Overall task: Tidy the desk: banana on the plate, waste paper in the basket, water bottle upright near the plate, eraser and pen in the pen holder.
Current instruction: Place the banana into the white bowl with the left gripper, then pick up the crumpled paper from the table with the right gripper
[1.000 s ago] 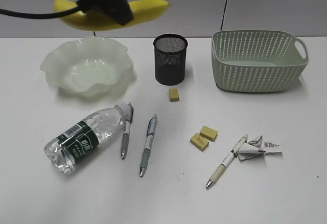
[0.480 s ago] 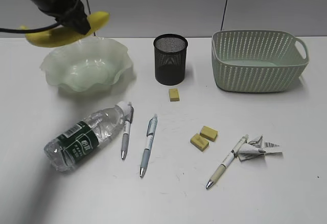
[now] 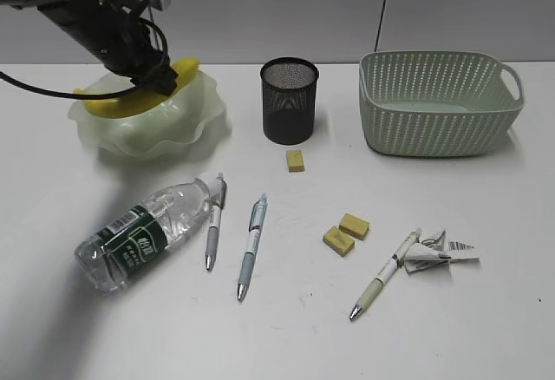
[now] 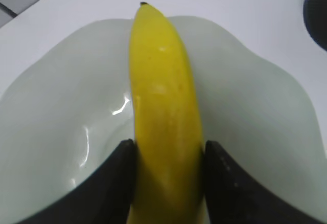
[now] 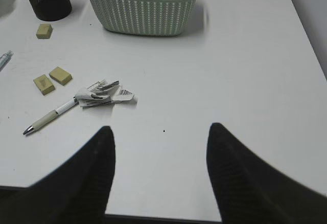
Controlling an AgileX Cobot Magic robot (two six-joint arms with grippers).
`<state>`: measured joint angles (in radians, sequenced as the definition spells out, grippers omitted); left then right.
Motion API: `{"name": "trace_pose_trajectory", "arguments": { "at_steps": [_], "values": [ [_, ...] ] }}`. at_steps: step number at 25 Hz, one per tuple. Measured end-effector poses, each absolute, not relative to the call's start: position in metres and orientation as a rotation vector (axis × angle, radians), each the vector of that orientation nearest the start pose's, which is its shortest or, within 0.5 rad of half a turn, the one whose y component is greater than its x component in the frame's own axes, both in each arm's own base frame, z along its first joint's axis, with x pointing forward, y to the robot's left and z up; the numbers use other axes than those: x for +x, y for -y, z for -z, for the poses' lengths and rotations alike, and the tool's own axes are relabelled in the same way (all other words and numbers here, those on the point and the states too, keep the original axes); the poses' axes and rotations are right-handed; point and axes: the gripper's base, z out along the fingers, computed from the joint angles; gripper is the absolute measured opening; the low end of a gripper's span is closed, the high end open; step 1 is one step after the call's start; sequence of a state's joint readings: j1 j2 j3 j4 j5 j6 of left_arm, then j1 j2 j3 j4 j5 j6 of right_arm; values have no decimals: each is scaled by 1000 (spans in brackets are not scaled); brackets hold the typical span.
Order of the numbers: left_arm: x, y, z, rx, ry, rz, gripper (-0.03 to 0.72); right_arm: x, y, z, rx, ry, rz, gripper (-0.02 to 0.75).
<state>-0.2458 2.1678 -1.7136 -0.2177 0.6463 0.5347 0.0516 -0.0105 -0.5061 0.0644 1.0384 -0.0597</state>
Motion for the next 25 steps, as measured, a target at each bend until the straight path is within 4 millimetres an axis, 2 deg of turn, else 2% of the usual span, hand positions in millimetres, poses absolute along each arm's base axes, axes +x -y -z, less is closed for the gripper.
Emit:
{"name": "trace_pose_trajectory", "arguments": {
  "at_steps": [3,7,10,13,18,21,25],
  "values": [
    [464,129,-190,795,-2432,141,312,-7,-5,-281,-114,-2001,-71,456],
    [461,130,-188,810,-2470,159,386,-7,-5,-281,-114,-2001,-71,456],
    [458,129,-187,825,-2500,171,410,-7,-5,-281,-114,-2001,-71,456],
    [454,129,-200,824,-2488,173,415,-7,-5,-281,-114,-2001,-71,456],
    [436,126,-247,827,-2461,188,416,-7,-5,-281,-114,-2001,-71,456],
    [417,121,-282,775,-2494,201,416,-7,-5,-281,-114,-2001,-71,456],
    [382,105,-332,687,-2543,131,416,-7,-5,-281,-114,-2001,-71,456]
  ]
}}
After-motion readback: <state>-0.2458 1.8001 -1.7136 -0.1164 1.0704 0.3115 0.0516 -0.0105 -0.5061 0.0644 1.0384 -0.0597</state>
